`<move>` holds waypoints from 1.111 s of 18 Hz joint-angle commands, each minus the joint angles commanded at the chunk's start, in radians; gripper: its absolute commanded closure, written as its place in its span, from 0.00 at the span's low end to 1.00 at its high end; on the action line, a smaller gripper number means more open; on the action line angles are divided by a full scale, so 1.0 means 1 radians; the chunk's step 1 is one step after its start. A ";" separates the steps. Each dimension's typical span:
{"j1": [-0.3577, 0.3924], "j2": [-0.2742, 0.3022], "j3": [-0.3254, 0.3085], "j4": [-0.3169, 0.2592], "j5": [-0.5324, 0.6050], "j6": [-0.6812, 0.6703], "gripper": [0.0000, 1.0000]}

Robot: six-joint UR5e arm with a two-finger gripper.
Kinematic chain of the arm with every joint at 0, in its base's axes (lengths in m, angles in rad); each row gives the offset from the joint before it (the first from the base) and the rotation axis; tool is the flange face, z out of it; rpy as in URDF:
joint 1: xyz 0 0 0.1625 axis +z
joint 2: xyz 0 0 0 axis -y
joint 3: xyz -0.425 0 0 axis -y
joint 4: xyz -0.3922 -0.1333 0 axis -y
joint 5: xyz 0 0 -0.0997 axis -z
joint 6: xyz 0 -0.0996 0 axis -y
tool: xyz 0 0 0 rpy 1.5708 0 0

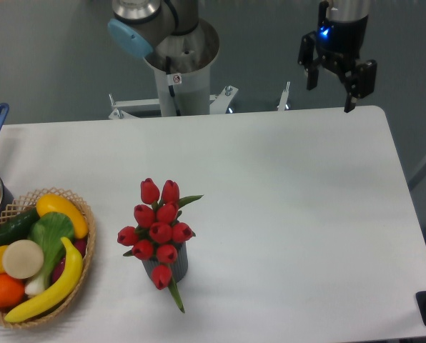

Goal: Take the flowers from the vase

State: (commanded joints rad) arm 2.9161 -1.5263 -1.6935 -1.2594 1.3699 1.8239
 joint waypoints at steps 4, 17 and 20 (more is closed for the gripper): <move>0.029 -0.002 -0.008 -0.014 -0.115 -0.014 0.00; -0.080 -0.104 -0.101 0.331 -0.383 -0.596 0.00; -0.146 -0.161 -0.110 0.446 -0.380 -0.661 0.00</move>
State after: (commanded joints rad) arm 2.7705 -1.6872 -1.8039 -0.8132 0.9894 1.1628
